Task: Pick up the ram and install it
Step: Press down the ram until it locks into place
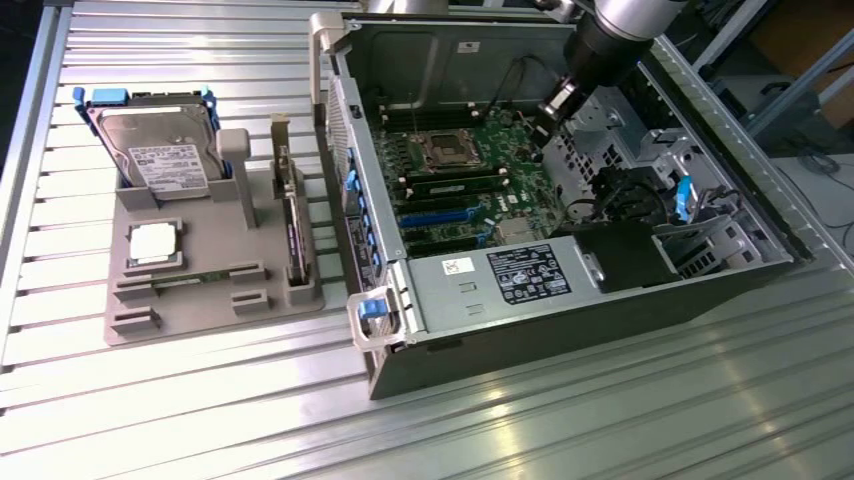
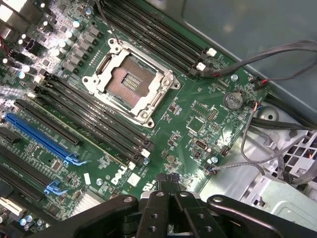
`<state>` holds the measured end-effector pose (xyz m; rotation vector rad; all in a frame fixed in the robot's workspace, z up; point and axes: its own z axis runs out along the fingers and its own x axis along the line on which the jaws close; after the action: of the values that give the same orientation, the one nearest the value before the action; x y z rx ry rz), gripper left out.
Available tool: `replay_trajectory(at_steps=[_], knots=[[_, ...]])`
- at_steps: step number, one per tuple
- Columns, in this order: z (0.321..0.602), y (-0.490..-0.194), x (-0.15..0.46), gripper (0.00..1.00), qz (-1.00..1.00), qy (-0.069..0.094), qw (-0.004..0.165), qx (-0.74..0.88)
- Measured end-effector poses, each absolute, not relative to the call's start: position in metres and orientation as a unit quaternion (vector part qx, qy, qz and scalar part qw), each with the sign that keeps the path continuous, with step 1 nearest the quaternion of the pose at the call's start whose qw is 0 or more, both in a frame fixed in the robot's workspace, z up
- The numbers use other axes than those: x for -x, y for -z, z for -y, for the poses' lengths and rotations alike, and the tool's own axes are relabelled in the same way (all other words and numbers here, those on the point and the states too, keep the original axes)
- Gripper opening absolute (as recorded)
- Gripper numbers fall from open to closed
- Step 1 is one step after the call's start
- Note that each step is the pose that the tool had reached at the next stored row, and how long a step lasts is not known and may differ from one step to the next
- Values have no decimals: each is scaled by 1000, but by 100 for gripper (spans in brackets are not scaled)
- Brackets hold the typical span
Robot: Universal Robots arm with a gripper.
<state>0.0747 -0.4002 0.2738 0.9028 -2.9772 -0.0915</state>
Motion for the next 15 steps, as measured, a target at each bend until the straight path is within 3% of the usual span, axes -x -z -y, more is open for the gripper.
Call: replay_trajectory(at_steps=[15], knots=[[400, -273, -75, 11, 975, 30, 12, -220]])
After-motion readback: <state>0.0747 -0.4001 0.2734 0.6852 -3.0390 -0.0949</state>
